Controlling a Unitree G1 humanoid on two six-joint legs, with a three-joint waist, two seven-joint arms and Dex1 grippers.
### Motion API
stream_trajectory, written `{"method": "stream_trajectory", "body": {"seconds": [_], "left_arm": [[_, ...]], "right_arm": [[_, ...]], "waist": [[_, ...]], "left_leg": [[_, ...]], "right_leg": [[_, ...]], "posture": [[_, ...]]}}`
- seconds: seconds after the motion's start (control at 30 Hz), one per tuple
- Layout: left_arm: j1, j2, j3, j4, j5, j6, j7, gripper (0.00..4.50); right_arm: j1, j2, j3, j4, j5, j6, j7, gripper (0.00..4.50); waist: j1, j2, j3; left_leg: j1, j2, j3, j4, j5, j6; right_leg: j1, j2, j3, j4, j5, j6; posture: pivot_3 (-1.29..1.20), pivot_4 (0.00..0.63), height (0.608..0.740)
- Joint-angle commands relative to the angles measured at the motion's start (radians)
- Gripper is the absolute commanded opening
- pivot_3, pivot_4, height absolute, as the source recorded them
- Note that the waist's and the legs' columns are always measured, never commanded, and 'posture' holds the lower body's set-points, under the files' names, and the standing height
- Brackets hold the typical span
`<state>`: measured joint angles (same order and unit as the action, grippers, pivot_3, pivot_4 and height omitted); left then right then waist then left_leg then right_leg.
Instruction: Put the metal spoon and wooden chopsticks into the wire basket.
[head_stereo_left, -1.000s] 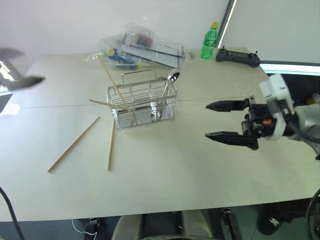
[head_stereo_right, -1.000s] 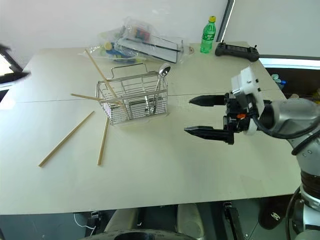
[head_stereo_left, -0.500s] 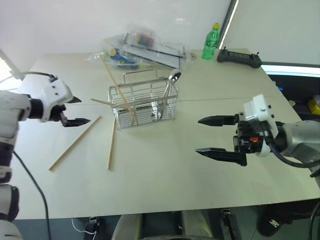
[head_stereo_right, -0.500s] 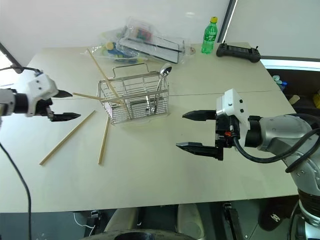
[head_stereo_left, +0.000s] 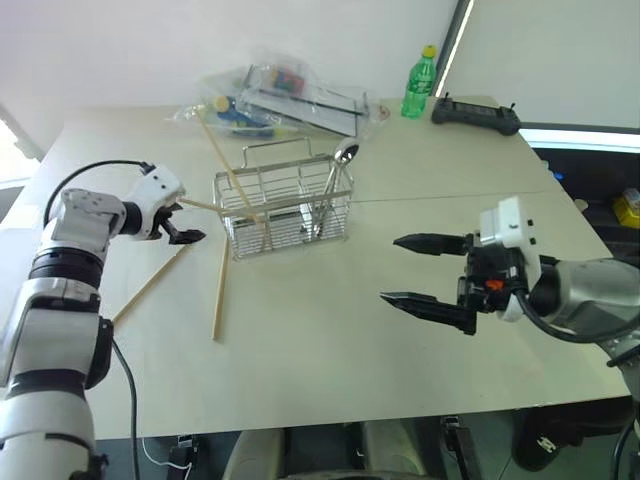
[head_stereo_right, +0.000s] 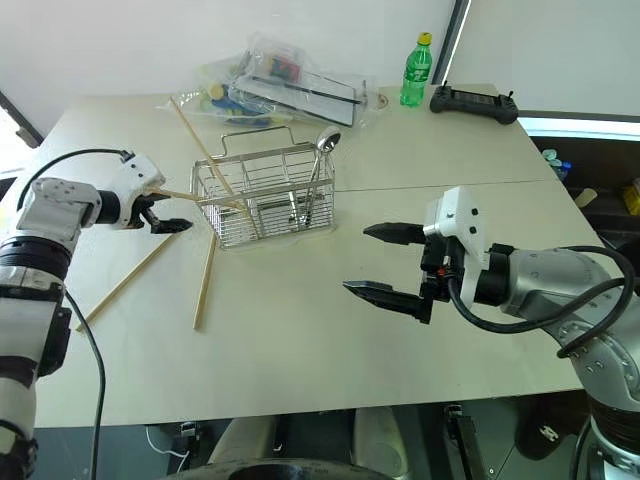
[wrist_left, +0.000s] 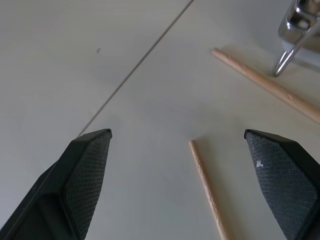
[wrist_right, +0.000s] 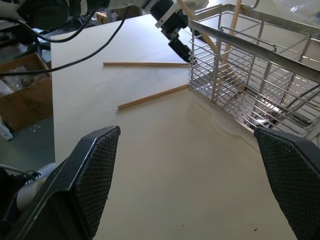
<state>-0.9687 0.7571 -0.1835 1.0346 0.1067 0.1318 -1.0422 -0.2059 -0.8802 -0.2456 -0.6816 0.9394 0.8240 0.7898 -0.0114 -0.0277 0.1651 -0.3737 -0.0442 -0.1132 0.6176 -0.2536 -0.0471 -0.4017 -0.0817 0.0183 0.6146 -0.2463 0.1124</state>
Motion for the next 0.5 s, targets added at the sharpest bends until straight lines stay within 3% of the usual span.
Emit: {"method": "stream_trajectory", "body": {"seconds": [0.03,0.4,0.5], "left_arm": [[-0.033,0.006,-0.012,0.023,0.038,-0.011,0.000,4.50],[-0.048,-0.026,-0.022,0.090,0.087,-0.004,0.033,4.50],[-0.057,-0.044,-0.021,0.110,0.087,0.018,0.023,3.67]], "right_arm": [[0.020,-0.002,-0.029,-0.040,0.015,-0.024,-0.007,4.40],[0.054,-0.012,-0.020,-0.056,0.019,-0.045,-0.008,4.40],[0.059,-0.019,-0.017,-0.053,0.014,-0.046,-0.001,4.47]], "waist": [[0.000,0.000,0.000],[0.001,-0.001,-0.001],[0.004,-0.001,-0.001]], "left_leg": [[0.000,0.000,0.000,0.000,0.000,0.000],[0.002,0.003,-0.001,0.004,0.000,0.000],[0.002,0.003,-0.001,0.007,0.000,0.000]], "right_leg": [[0.000,0.000,0.000,0.000,0.000,0.000],[0.004,0.000,-0.001,0.000,0.001,0.000],[0.006,0.000,-0.001,0.000,0.002,0.000]], "posture": [[0.00,0.150,0.738],[0.00,0.150,0.738],[0.00,0.150,0.738]]}}
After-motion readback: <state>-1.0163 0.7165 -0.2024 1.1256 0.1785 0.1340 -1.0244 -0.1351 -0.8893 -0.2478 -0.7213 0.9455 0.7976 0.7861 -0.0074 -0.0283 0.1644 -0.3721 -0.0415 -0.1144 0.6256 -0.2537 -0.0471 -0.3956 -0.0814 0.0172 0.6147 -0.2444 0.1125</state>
